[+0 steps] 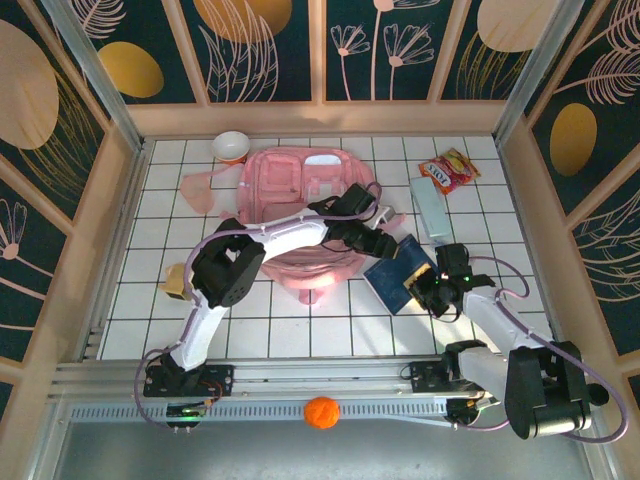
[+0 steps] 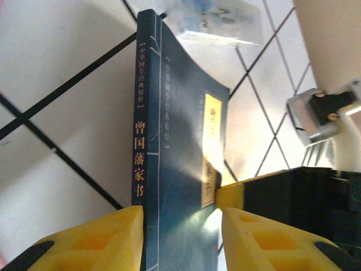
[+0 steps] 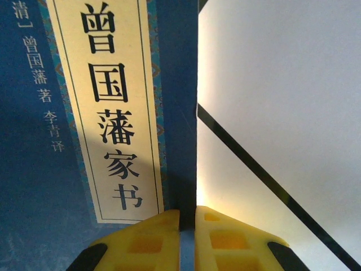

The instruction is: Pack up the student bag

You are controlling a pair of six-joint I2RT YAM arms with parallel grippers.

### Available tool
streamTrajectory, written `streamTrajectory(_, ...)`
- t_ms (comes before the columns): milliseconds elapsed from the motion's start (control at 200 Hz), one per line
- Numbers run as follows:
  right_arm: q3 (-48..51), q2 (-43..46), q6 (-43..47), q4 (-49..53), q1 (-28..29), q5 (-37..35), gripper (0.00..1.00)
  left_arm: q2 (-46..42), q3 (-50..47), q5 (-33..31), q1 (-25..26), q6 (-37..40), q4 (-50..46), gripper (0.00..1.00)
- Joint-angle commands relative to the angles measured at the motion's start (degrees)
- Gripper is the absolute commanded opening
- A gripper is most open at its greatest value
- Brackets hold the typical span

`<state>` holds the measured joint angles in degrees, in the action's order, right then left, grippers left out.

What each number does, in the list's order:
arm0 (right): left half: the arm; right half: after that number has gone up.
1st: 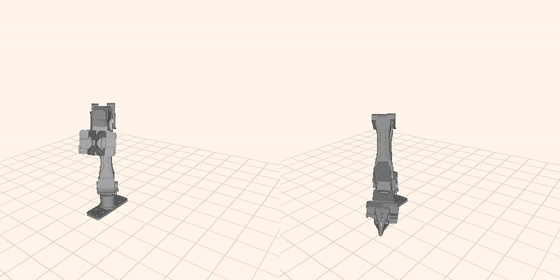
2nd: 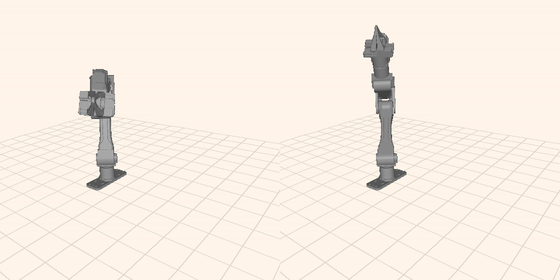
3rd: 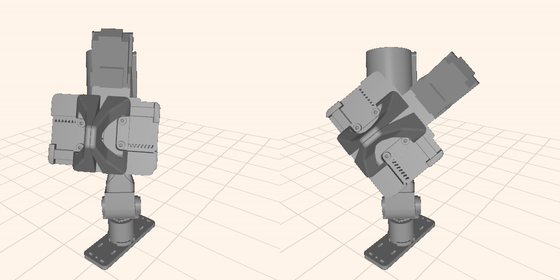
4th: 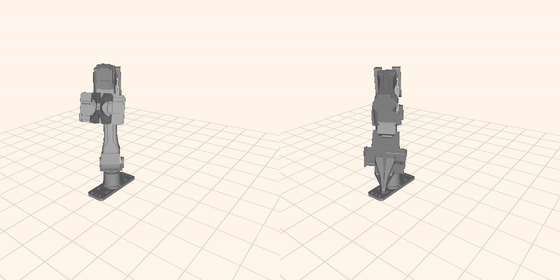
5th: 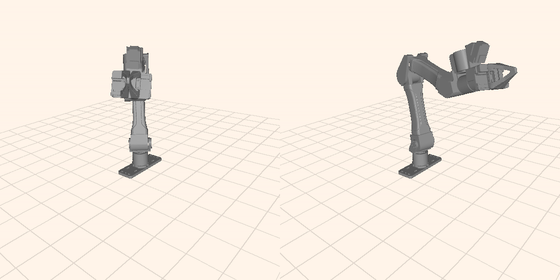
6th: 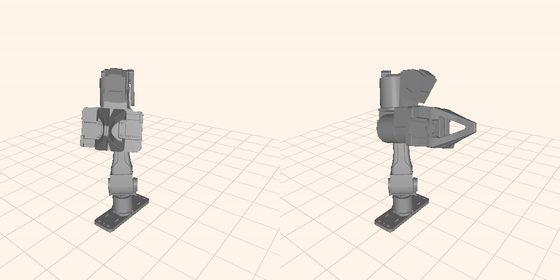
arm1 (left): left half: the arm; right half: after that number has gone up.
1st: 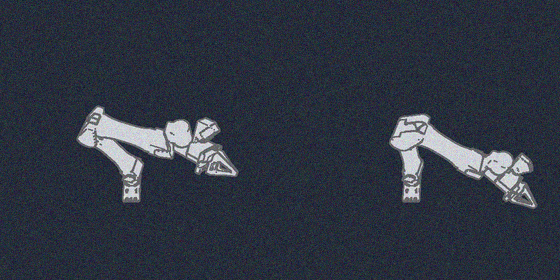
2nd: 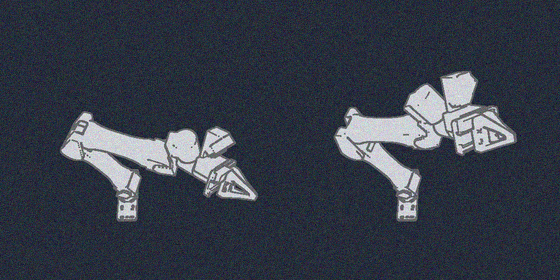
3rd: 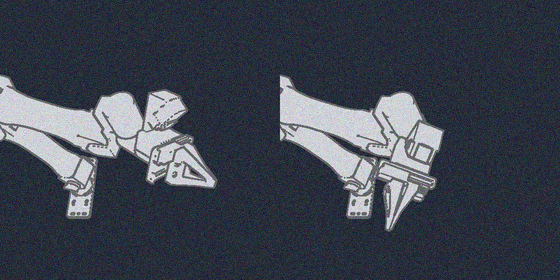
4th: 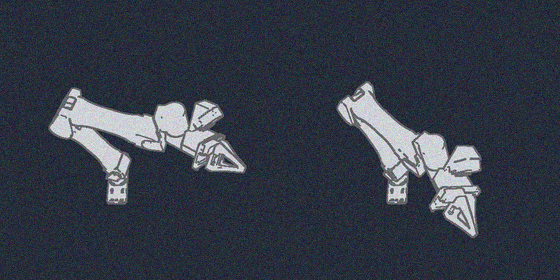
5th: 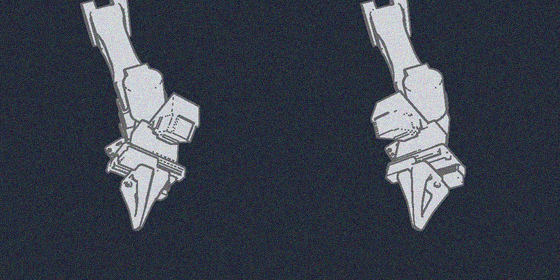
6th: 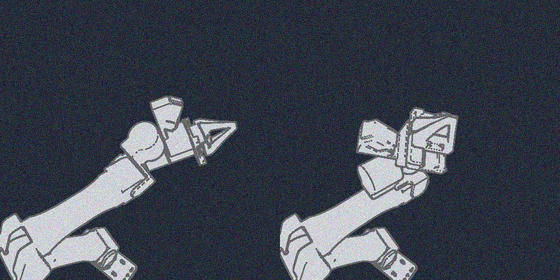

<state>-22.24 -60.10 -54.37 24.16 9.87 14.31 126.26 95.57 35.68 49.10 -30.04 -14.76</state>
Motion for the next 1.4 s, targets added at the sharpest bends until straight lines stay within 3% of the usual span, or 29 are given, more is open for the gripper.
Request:
streamTrajectory(0, 0.5, -2.3, 0.3, -1.8, 0.8, 0.6, 0.11, 0.5, -1.6, 11.7, 3.4, -2.1, 1.4, 0.40)
streamTrajectory(786, -0.8, -3.0, -1.8, -10.0, 3.2, 2.8, 0.10, 2.0, -3.6, 17.3, 3.3, -2.3, 4.1, 0.41)
streamTrajectory(1016, -3.5, -7.5, -1.6, -11.6, 6.7, 1.9, 0.10, -0.9, -7.7, 9.9, 0.3, 0.7, 0.2, 0.42)
streamTrajectory(1391, -7.7, -15.7, -1.6, -11.7, 11.3, -0.8, 0.09, -3.4, -10.0, -7.8, -3.0, 8.0, -8.0, 0.46)
